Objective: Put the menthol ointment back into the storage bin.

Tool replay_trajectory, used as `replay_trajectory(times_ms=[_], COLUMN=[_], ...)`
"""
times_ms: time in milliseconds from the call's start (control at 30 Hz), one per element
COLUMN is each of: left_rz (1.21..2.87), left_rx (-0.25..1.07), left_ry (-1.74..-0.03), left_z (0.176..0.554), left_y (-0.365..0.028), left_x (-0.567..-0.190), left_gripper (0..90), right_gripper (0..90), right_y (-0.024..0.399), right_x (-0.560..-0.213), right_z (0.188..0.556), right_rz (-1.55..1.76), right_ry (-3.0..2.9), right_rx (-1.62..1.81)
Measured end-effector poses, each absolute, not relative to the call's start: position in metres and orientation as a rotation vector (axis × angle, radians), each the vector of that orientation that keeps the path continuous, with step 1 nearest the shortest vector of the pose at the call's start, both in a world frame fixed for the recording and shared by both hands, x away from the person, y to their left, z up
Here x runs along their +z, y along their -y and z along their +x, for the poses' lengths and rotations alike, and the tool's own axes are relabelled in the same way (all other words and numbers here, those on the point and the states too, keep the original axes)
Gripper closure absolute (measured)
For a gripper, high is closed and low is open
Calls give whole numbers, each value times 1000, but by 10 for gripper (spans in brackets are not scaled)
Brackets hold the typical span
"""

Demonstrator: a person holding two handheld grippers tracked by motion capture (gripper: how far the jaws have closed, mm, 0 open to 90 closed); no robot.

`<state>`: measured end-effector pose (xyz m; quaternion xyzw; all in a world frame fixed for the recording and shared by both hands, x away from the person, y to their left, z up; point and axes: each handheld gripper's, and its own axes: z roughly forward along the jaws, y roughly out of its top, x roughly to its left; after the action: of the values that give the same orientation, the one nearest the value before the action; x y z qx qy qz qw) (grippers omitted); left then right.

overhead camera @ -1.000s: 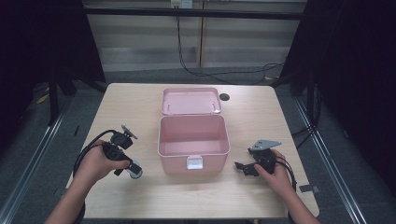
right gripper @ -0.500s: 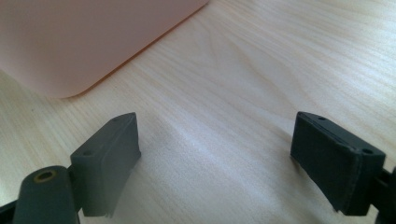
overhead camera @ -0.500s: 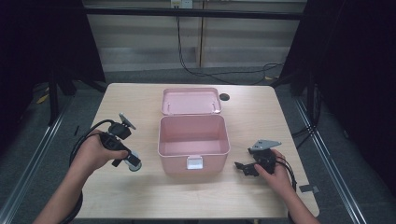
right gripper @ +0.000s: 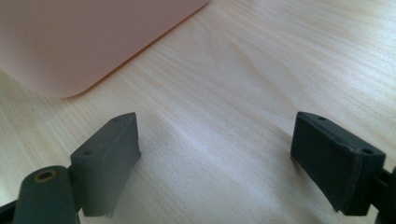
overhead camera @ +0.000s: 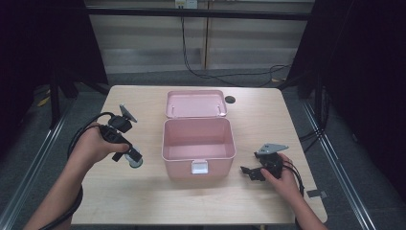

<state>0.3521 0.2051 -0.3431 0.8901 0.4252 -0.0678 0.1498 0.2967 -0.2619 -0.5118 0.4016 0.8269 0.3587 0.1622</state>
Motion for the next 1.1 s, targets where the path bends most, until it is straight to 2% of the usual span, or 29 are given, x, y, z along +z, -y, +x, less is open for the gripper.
replay_trajectory(times_ms=[1100], left_rz=[2607], left_rx=[-154], left_ry=[-1192], left_z=[375], left_y=[-168], left_x=[-297], left_gripper=[502], right_gripper=[147], right_y=[262], right_x=[-512], right_z=[297], right_rz=[1145], right_ry=[-2357], right_rx=[1026])
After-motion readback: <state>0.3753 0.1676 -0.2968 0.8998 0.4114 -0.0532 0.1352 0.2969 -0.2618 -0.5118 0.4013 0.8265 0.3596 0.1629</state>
